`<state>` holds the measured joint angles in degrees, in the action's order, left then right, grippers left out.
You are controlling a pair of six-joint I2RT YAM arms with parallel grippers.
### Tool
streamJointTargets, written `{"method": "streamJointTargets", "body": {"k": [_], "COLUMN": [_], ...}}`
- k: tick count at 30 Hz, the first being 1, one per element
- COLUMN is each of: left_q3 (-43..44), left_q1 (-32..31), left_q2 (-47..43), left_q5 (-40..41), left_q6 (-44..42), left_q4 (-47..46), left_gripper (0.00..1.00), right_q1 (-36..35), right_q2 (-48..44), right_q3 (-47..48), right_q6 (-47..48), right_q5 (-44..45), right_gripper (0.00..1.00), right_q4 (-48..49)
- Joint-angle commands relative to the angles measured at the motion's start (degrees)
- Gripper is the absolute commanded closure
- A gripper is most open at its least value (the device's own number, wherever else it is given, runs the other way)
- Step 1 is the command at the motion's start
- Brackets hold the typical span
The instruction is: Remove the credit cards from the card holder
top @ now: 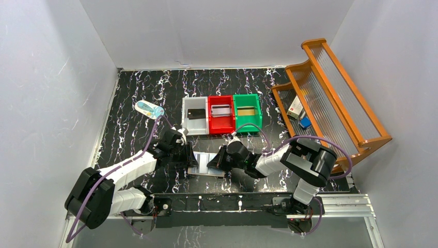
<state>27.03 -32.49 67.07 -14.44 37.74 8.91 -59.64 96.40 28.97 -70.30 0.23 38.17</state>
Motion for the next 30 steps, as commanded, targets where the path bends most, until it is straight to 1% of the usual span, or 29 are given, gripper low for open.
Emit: {"method": "streamJointTargets", "body": {"k": [1,2,5,9,12,16,21,27,30], "left_q3": [-0.3,-0.3,-0.4,-0.6,-0.9,-1.0,-1.9,-2.2,-2.5], "left_q1": [-0.3,-0.3,-0.4,-0.6,-0.7,-0.8,-0.8,-0.7,-0.8], "left_q2": [-0.3,-0.3,0.0,-0.5,-0.7,-0.8,-3.8,-4.7,-7.1], "left_q5": [-0.2,-0.4,-0.3,-0.5,-0.6,-0.8,4.2,5.5,6.4], "left_q6": [-0.4,-0.5,-0.4,-0.4,-0.4,-0.6,0.9,1.0,1.1], "left_q4": [2.5,2.5,2.4,2.4,2.1,2.2,3.5,3.7,3.7], "left_gripper": [0.69,0.69,0.7,0.72,0.74,0.76,0.78,0.79,0.8], "right_q1": [0.0,0.0,0.0,0.0,0.0,0.0,0.2,0.8,0.9], "right_q2": [-0.1,0.3,1.9,3.0,3.0,2.5,0.1,-1.1,-1.4], "right_q3": [0.5,0.9,2.1,2.6,2.2,2.0,0.1,-1.0,-0.8], "right_q6": [0.8,0.8,0.9,0.7,0.9,1.0,1.0,1.8,1.2], "right_q5": [-0.3,-0.8,-2.2,-2.9,-3.2,-2.6,-0.4,-2.7,-1.6], "right_gripper": [0.81,0.78,0.74,0.74,0.77,0.86,0.93,0.94,0.94], "right_q4": [0.7,0.9,1.2,1.0,2.1,1.2,-0.2,1.4,-1.0]}}
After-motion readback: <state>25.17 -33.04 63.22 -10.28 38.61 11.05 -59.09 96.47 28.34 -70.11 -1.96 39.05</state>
